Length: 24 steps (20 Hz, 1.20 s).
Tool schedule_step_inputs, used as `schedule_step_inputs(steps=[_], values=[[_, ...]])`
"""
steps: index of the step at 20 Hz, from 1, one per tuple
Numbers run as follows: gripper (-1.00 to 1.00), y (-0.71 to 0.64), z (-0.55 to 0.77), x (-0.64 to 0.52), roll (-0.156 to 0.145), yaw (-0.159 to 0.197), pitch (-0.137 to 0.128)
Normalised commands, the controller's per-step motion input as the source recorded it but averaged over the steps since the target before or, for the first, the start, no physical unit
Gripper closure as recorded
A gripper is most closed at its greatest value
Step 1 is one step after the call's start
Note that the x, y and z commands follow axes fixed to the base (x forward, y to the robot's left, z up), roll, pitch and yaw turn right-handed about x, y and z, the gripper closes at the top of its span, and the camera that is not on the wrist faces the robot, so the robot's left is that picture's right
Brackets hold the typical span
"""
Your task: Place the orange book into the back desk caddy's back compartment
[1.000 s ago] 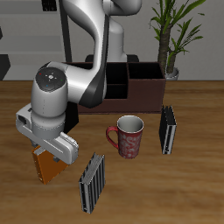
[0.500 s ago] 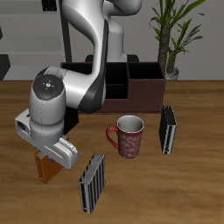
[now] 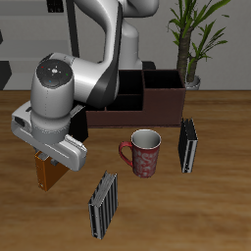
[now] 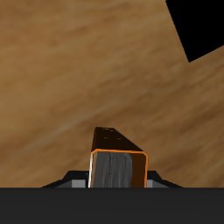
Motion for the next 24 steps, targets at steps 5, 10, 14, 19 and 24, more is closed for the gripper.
schedule_step_inputs(steps=[5, 10, 14, 19, 24], values=[[1.0, -0.03, 0.47, -0.31, -0.043, 0.074, -0.012], [1.0, 0.05, 0.63, -0.51, -0.043, 0.073, -0.053], [1.0, 0.11, 0.54, -0.45, -0.039, 0.055, -0.06], [1.0, 0.3, 0.52, -0.54, 0.007, 0.095, -0.048], [1.0, 0.35, 0.55, -0.53, 0.004, 0.075, -0.053]])
